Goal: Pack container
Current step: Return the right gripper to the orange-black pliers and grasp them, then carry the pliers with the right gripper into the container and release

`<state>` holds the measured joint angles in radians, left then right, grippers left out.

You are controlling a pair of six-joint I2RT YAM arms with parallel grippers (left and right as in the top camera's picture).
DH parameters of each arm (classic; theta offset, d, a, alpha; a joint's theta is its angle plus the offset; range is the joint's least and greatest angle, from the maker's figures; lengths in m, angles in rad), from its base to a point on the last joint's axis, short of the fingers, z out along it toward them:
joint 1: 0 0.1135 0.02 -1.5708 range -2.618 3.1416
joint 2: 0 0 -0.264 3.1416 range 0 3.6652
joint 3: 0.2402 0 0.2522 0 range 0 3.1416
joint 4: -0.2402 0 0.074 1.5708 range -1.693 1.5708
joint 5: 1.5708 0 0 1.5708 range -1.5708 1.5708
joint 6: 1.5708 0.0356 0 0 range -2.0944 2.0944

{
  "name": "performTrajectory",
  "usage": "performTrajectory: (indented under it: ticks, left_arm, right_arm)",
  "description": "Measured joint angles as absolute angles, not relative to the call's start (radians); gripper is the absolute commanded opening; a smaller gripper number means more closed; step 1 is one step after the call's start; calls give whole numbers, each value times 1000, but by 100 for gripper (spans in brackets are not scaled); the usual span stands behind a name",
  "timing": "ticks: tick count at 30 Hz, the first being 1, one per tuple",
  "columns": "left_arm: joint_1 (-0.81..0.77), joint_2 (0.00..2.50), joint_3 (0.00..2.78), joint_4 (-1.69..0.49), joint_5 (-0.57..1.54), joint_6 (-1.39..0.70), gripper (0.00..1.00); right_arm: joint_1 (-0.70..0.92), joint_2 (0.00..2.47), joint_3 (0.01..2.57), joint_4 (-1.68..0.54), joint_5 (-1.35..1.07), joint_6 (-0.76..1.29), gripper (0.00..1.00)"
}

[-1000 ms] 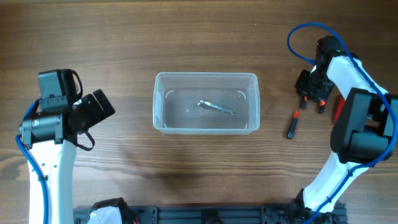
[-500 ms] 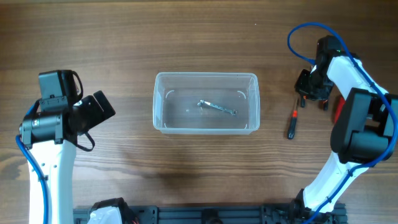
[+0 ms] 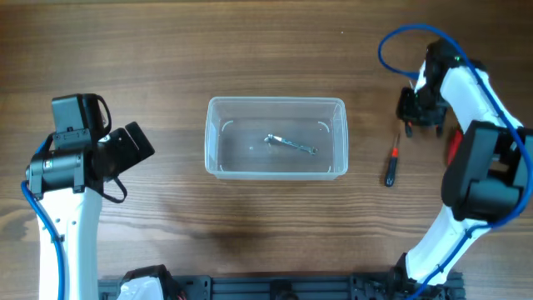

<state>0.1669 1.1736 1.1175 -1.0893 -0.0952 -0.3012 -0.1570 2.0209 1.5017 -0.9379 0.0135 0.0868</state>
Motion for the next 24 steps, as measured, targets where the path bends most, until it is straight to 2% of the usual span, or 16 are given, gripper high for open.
performTrajectory:
  ticks: [3,8,12,15,24]
  left_arm:
    - [167,1174,1118,-1090,-95,-301,100]
    - [167,1174,1118,-1089,-95,-301,100]
    - [167,1174,1118,-1090,-92,-301,100]
    - [167,1174,1118,-1090,-91,-301,100]
    - [167,1174,1118,-1087,-89,-301,100]
  right_arm:
    - [-104,1929,1563,-963,-6,-12,4]
    - [111,1716,1642,-1018,-61,-313,4]
    - [328,1660,1646,-1075,-101,-530,4]
    - [434,1674,1634,-1083,-115,-637,4]
    - [508,1801,1563,-1084,-185,-732,6]
